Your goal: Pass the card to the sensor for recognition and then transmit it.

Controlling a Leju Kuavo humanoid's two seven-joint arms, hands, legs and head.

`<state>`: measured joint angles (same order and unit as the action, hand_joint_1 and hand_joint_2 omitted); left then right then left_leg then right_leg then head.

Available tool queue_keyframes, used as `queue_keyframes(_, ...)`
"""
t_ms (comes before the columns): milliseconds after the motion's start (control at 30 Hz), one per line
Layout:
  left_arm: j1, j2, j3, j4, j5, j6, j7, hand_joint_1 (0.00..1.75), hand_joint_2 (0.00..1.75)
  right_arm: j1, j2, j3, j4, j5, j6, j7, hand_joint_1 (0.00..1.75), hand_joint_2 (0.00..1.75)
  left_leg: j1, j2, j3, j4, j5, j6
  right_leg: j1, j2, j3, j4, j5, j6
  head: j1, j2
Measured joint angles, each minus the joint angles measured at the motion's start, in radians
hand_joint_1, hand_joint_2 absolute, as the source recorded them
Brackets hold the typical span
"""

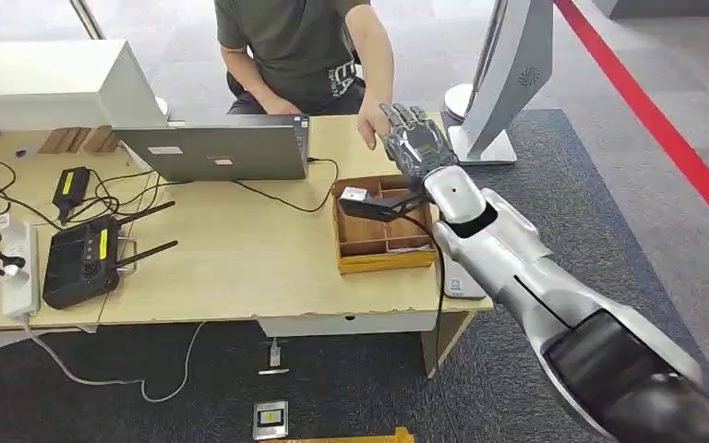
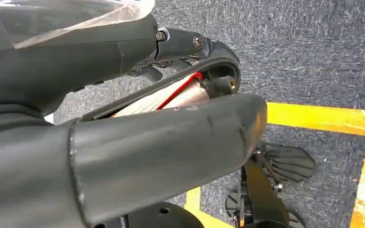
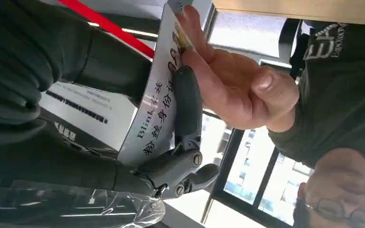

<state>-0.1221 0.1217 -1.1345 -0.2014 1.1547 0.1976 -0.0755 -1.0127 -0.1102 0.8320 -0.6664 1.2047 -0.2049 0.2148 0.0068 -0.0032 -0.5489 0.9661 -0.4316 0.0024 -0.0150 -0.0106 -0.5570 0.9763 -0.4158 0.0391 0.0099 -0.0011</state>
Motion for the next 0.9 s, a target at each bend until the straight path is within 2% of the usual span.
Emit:
queue_keyframes(33,0.0,0.0,0.0,0.0,0.0,0.0,-0.001,0.0,0.0,0.0,0.0,0.002,0.004,0.0,-0.001,0.0,0.0,1.75,0.0,0.0,0.0,0.0,0.0,0.0,0.0,0.0,0.0,0.0,0.0,0.0,0.0,0.0)
queue_keyframes(100,0.0,0.0,0.0,0.0,0.0,0.0,-0.006,0.0,0.0,0.001,0.0,0.003,0.008,0.001,-0.009,0.003,0.0,1.75,0.0,0.0,0.0,0.0,0.0,0.0,0.0,0.0,0.0,0.0,0.0,0.0,0.0,0.0)
queue_keyframes(133,0.0,-0.001,0.0,0.0,0.0,0.0,-0.009,0.0,0.0,0.001,-0.001,0.004,0.011,0.005,-0.023,0.006,0.0,0.0,0.0,0.0,0.0,0.0,0.0,0.0,0.0,0.0,0.0,0.0,0.0,0.0,0.0,0.0)
queue_keyframes(300,0.0,-0.005,-0.001,0.0,-0.002,-0.001,-0.015,0.0,0.0,0.001,-0.002,0.01,0.023,0.028,-0.048,-0.013,0.0,0.0,0.0,0.0,0.0,0.0,0.0,0.0,0.0,0.0,0.0,0.0,0.0,0.0,0.0,0.0)
queue_keyframes(433,0.0,-0.006,-0.002,0.0,-0.002,-0.002,-0.017,0.0,0.0,0.002,-0.006,0.013,0.022,0.079,-0.054,0.016,0.0,0.0,0.0,0.0,0.0,0.0,0.0,0.0,0.0,0.0,0.0,0.0,0.0,0.0,0.0,0.0)
queue_keyframes(600,0.0,-0.006,-0.009,0.0,0.003,-0.002,-0.011,0.0,0.0,0.007,-0.023,0.011,0.01,0.08,-0.053,0.02,0.0,0.0,0.0,0.0,0.0,0.0,0.0,0.0,0.0,0.0,0.0,0.0,0.0,0.0,0.0,0.0)
queue_keyframes(767,0.001,-0.006,-0.01,0.0,0.017,-0.003,-0.008,0.0,0.0,0.029,-0.059,-0.013,-0.047,-0.004,-0.05,0.021,0.0,0.0,0.0,0.0,0.001,0.0,0.0,0.0,0.0,0.0,0.0,0.0,0.0,0.0,0.0,0.0)
queue_keyframes(900,0.002,-0.006,-0.01,0.0,0.029,-0.003,0.0,0.0,0.0,0.09,-0.12,-0.058,-0.149,-0.192,0.017,0.029,0.0,0.0,0.0,-0.001,0.001,0.001,0.0,0.0,0.0,0.0,0.001,-0.001,0.0,0.0,0.0,0.0)
